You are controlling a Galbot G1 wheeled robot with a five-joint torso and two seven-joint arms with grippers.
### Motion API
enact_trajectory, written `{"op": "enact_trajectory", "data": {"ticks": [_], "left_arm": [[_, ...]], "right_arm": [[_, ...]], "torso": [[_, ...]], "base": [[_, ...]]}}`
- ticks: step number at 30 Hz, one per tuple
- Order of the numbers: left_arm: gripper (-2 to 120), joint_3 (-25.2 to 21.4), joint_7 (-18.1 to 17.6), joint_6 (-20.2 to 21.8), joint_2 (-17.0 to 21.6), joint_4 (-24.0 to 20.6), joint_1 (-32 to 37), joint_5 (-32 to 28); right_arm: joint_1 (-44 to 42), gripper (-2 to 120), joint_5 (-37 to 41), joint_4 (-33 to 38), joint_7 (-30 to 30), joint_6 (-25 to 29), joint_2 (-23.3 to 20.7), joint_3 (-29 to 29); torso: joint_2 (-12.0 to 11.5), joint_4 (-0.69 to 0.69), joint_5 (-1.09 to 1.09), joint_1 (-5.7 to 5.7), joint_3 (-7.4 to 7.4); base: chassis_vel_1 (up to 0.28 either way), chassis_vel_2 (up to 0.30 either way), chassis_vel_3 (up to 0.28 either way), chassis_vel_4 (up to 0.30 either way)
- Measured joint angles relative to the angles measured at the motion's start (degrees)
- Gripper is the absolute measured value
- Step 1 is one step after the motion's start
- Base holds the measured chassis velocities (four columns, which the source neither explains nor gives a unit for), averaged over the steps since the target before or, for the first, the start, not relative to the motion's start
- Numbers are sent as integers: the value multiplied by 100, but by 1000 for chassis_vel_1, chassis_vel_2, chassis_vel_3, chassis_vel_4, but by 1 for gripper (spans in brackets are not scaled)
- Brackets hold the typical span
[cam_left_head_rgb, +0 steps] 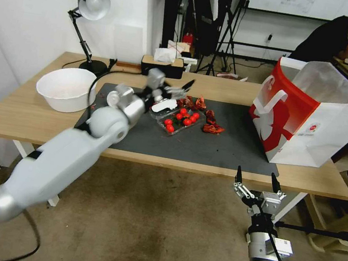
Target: Pick up the trash from the table and place it into the takeout bag.
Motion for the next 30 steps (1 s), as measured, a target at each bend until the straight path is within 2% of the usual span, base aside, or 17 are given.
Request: {"op": "enact_trajectory", "data": {"ticks": [1,4,6,8,14,17,24,30], "left_arm": [[100,0,0,0,0,0,0,0],[100,-557,-190,-55,174,-351,656,254],[100,-641,-227,-65,197,-420,776,277],[100,-1001,-356,-72,267,-707,1336,332],[100,-1444,-398,-76,256,-962,2022,498],[100,-1777,-436,-72,169,-1099,2507,582],[100,-2219,-486,-82,-35,-1215,3009,708],[100,-2785,-507,-203,-360,-1259,3563,852]], "right_arm": [[0,100,0,0,0,0,0,0],[-5,100,-9,14,0,0,7,-16],[-7,100,-11,14,1,0,10,-17],[-18,100,-17,15,2,1,17,-30],[-20,100,-19,15,3,6,12,-33],[-16,100,-19,-1,4,12,14,-37],[32,100,-22,-43,4,18,26,-67],[63,100,-24,-94,5,42,26,-90]], "torso": [[0,0,0,0,0],[0,0,2,0,0],[0,1,2,0,0],[0,1,1,0,0],[0,0,1,0,0],[0,0,2,-1,0],[-1,-1,1,0,0],[-1,0,1,0,0]], "base": [[0,0,0,0],[0,0,0,0],[0,0,0,0],[0,0,0,0],[0,0,0,0],[0,0,0,0],[0,0,0,0],[0,0,0,0]]}}
